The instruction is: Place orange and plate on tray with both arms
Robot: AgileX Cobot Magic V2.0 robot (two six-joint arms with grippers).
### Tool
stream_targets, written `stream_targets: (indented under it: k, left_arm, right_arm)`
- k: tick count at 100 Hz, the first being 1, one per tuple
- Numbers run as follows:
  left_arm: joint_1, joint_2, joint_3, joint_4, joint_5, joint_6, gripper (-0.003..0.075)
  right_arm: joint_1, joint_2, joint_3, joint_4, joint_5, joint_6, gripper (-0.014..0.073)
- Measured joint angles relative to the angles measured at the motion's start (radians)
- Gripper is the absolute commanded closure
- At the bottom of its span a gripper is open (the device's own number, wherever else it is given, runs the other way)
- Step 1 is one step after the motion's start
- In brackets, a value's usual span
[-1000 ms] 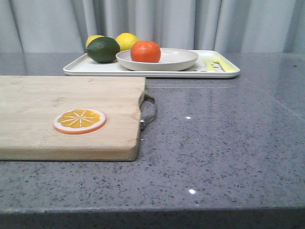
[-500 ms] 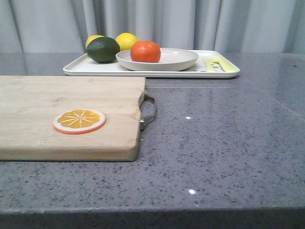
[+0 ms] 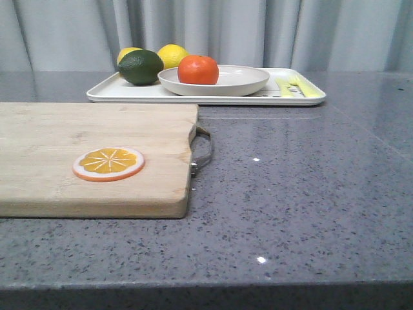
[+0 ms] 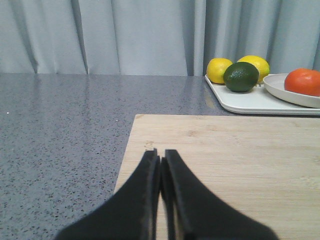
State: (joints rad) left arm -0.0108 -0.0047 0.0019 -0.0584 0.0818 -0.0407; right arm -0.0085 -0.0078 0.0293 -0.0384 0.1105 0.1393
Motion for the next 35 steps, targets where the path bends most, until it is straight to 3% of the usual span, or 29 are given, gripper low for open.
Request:
stream_targets:
  k: [35]
  left_arm:
    - [0.000,0.000,0.000,0.000,0.000,0.000,0.0741]
  right_arm:
    - [0.000,0.000,0.000,0.006,0.005,-0.002,0.0662]
